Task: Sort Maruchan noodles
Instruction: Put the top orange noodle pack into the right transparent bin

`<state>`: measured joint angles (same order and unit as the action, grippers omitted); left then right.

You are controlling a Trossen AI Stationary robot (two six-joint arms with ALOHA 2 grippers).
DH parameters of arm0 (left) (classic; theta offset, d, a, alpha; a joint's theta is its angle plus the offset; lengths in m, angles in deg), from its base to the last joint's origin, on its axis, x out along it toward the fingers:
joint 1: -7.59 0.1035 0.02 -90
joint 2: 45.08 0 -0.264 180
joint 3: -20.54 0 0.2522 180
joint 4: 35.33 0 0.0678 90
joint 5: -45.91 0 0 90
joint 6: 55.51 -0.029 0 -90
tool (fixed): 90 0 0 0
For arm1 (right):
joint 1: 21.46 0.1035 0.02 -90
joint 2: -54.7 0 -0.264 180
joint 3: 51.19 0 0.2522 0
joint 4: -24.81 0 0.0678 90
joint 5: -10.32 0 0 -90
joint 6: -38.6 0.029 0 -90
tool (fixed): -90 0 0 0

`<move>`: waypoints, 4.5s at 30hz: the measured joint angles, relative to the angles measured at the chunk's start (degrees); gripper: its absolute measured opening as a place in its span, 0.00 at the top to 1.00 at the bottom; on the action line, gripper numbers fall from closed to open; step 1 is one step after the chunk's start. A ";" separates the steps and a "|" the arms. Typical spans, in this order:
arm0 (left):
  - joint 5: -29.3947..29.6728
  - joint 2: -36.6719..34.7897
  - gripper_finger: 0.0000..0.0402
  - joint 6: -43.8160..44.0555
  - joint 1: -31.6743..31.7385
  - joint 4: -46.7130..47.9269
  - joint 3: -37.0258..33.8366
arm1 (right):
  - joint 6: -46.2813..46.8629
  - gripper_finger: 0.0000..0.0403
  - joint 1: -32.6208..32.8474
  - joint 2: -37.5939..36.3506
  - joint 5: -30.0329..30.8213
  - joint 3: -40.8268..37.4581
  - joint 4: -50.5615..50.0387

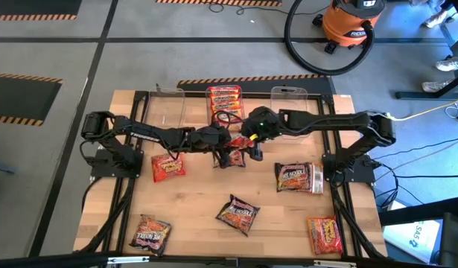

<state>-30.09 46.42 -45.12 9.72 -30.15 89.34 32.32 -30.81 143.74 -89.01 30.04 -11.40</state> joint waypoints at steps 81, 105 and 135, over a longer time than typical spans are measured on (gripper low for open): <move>1.42 -6.97 0.57 -3.23 -1.04 17.56 -0.02 | -30.16 0.81 -43.67 8.57 8.39 -0.01 -22.01; -2.75 -6.97 0.57 -4.89 -1.16 15.38 -0.02 | -31.34 0.45 -45.70 10.54 10.37 2.36 -21.38; -6.45 -6.93 0.57 -4.87 -1.48 6.60 -5.08 | -28.00 0.40 -45.75 10.43 21.19 6.12 -18.35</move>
<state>-36.54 39.49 -49.98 8.24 -23.54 84.27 4.32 -76.56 154.18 -67.83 36.16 -29.75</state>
